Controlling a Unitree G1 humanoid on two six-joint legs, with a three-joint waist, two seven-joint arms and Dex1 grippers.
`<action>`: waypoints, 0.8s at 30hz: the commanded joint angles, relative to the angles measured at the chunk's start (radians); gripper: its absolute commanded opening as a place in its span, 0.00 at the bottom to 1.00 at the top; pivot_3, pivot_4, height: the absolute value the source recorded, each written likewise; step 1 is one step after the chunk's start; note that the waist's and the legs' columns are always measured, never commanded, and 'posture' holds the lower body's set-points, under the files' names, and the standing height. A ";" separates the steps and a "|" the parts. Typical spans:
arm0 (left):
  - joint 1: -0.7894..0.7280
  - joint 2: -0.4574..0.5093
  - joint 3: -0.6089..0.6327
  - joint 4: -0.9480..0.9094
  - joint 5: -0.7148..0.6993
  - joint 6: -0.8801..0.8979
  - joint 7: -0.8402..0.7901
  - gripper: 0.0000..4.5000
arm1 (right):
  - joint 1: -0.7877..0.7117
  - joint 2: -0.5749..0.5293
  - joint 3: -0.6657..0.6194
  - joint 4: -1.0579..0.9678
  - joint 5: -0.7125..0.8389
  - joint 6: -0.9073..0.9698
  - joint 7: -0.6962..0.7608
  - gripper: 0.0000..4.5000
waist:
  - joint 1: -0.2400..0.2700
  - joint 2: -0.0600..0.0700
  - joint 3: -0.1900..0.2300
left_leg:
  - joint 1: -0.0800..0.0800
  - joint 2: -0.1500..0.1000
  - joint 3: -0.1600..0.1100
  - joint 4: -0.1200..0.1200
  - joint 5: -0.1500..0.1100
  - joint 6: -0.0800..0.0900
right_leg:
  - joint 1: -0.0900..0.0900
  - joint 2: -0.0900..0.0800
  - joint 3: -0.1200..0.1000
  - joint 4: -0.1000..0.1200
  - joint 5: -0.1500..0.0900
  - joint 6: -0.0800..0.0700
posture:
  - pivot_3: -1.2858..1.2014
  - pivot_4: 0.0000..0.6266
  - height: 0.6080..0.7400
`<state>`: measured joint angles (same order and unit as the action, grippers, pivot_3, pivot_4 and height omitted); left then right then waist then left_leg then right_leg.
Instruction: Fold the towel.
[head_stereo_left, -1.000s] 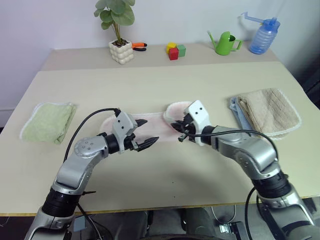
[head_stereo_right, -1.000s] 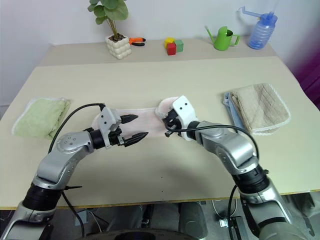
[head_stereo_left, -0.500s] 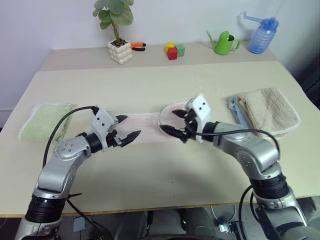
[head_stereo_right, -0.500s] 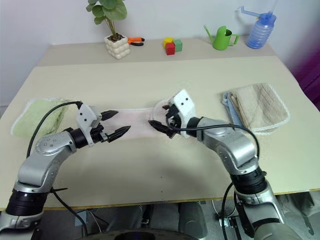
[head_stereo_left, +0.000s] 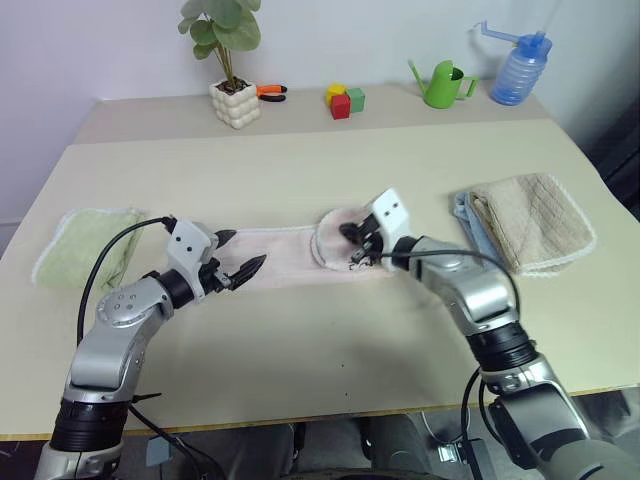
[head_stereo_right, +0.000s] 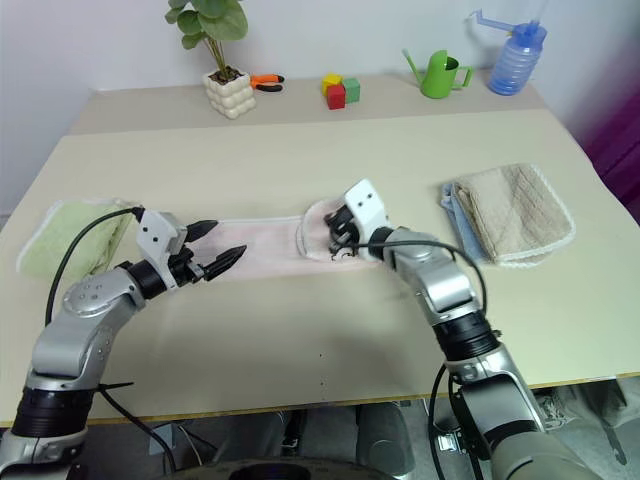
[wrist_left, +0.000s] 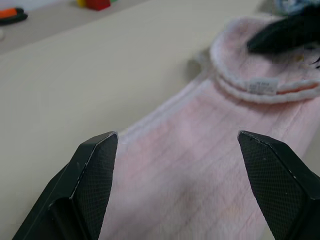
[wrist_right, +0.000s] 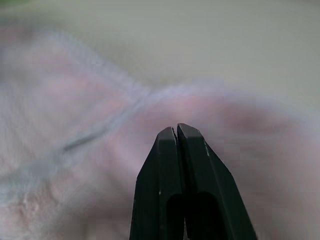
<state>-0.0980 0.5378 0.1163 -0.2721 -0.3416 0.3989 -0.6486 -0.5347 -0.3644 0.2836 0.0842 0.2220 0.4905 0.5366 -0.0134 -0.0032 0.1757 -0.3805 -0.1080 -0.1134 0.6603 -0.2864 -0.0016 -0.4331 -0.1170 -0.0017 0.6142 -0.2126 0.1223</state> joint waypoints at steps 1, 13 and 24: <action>0.053 -0.003 0.068 -0.061 -0.030 0.002 0.027 0.88 | 0.029 0.008 0.037 0.009 -0.060 -0.058 0.024 0.01 | 0.000 0.000 0.000 | 0.000 0.000 0.000 0.000 0.000 0.000 | 0.000 0.000 0.000 0.000 0.000 0.000 | 0.52 0.24 0.94; 0.347 -0.103 0.288 -0.322 -0.420 0.326 0.202 1.00 | 0.013 -0.094 -0.064 -0.256 -0.016 -0.081 0.186 0.39 | 0.002 0.000 0.000 | 0.000 0.000 -0.001 0.000 -0.003 0.004 | 0.000 0.000 0.000 0.000 0.000 0.000 | 0.52 0.24 0.94; 0.293 -0.314 0.397 -0.256 -0.880 0.496 0.731 1.00 | 0.025 -0.100 -0.041 -0.258 -0.072 -0.186 0.220 0.94 | 0.008 -0.003 0.000 | 0.002 0.000 -0.002 0.001 -0.003 0.004 | 0.003 0.000 -0.001 0.000 0.000 0.000 | 0.52 0.24 0.94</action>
<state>0.2055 0.2225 0.4851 -0.5391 -1.1722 0.8922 0.0172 -0.5033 -0.4752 0.2483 -0.1525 0.1580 0.3324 0.7609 -0.0052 -0.0057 0.1753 -0.3786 -0.1077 -0.1155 0.6613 -0.2891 0.0019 -0.4303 -0.1169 -0.0023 0.6148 -0.2127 0.1223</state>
